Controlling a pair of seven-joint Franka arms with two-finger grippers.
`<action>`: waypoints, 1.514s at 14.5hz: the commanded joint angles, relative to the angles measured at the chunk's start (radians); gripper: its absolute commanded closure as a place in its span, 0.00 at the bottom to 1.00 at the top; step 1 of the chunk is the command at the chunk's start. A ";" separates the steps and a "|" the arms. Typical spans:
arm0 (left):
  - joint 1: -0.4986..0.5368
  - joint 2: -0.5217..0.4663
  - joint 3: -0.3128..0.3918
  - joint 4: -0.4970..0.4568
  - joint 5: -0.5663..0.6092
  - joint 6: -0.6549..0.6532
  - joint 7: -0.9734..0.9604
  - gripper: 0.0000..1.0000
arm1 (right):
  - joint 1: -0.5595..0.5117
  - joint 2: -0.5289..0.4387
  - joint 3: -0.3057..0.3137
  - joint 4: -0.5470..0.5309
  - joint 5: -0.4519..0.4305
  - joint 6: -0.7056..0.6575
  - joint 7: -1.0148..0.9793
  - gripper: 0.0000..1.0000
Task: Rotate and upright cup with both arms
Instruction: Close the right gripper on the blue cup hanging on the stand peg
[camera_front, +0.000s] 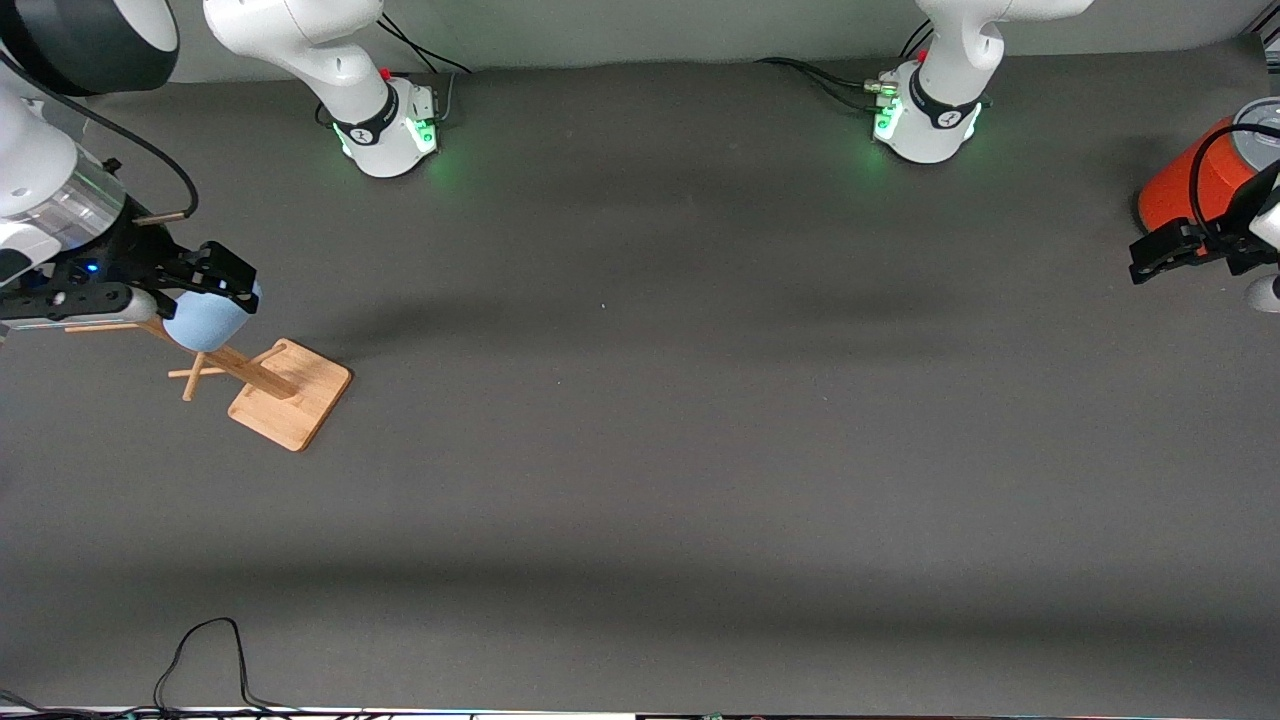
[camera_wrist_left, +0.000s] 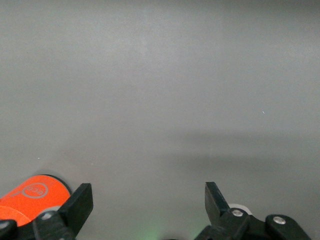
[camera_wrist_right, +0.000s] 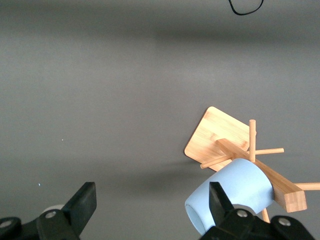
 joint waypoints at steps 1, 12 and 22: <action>-0.007 0.009 0.002 0.025 0.014 -0.027 0.003 0.00 | -0.146 0.003 0.143 0.021 0.041 -0.010 -0.051 0.00; -0.009 0.016 0.002 0.025 0.012 -0.023 0.003 0.00 | -0.192 -0.029 0.111 0.007 0.044 -0.096 0.106 0.00; -0.013 0.023 0.002 0.029 0.015 -0.024 0.004 0.00 | -0.192 -0.027 -0.024 -0.042 0.271 -0.209 0.900 0.00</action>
